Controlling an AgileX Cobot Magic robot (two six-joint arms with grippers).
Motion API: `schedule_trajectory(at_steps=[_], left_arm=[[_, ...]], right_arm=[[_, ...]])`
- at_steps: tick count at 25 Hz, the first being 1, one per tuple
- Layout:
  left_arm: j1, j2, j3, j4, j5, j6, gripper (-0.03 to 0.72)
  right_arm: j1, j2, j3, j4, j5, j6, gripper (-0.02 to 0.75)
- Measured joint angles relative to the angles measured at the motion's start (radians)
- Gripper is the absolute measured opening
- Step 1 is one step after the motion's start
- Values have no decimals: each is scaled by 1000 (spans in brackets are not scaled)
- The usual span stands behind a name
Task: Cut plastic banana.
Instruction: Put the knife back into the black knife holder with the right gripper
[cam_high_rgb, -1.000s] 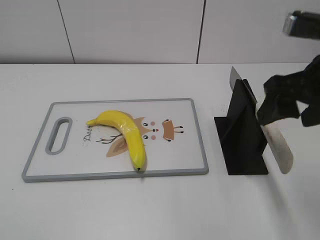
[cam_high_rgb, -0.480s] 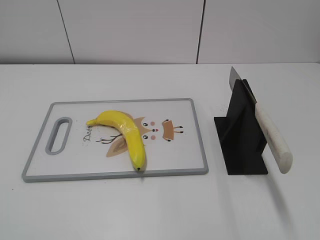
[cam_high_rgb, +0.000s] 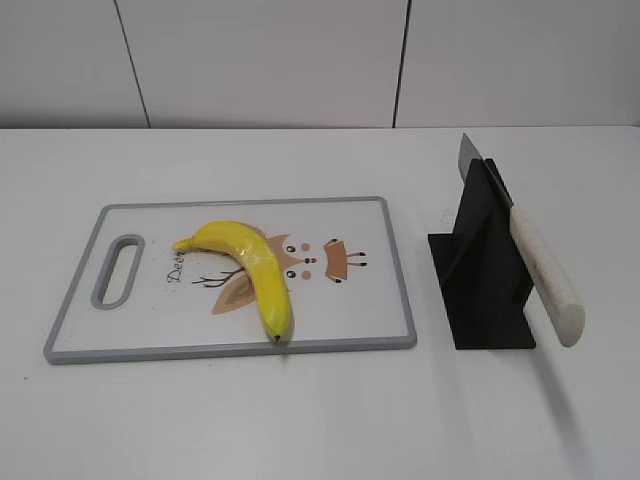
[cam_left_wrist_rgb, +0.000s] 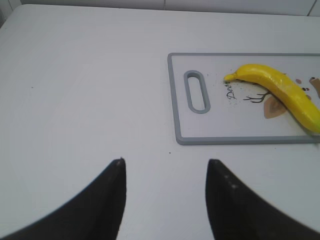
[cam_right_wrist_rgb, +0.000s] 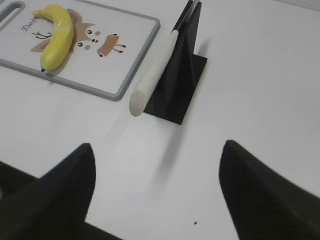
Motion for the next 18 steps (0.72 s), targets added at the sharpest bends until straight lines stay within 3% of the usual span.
schedule_trajectory(at_steps=[18], left_arm=[[1, 0, 0, -1, -1, 0, 479]], right_arm=[[-27, -224, 37, 25, 62, -1, 585]])
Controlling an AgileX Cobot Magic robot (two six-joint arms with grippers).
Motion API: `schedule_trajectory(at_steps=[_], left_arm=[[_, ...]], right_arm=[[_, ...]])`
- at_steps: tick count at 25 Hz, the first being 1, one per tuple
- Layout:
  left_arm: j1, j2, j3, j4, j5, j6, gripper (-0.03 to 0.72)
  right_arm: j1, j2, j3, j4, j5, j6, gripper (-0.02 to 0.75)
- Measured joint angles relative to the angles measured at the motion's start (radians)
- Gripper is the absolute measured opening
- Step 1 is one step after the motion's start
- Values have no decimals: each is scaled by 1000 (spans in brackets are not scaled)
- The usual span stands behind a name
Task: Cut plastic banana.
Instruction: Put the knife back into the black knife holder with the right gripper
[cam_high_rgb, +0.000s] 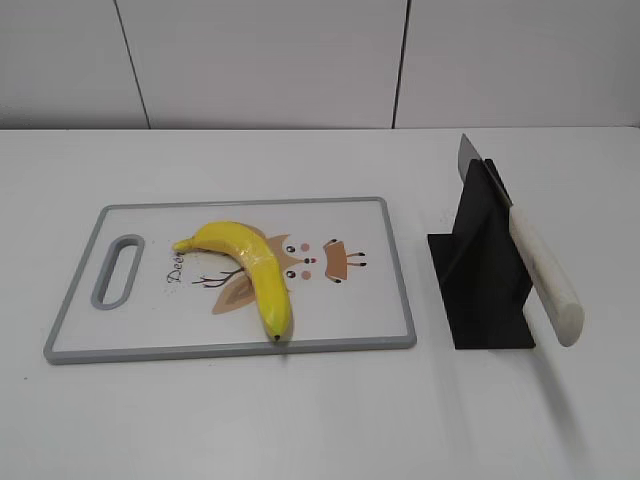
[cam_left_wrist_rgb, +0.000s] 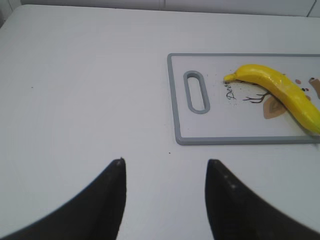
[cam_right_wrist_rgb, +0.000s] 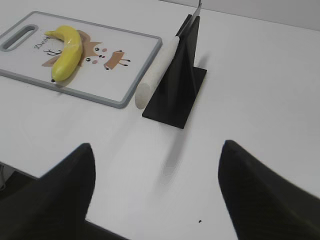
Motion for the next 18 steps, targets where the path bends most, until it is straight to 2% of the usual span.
schedule_trajectory(at_steps=[10, 18], left_arm=[[0, 0, 0, 0, 0, -1, 479], [0, 0, 0, 0, -1, -1, 479]], right_arm=[[-228, 0, 0, 3, 1, 0, 586], [-240, 0, 0, 6, 1, 0, 585]])
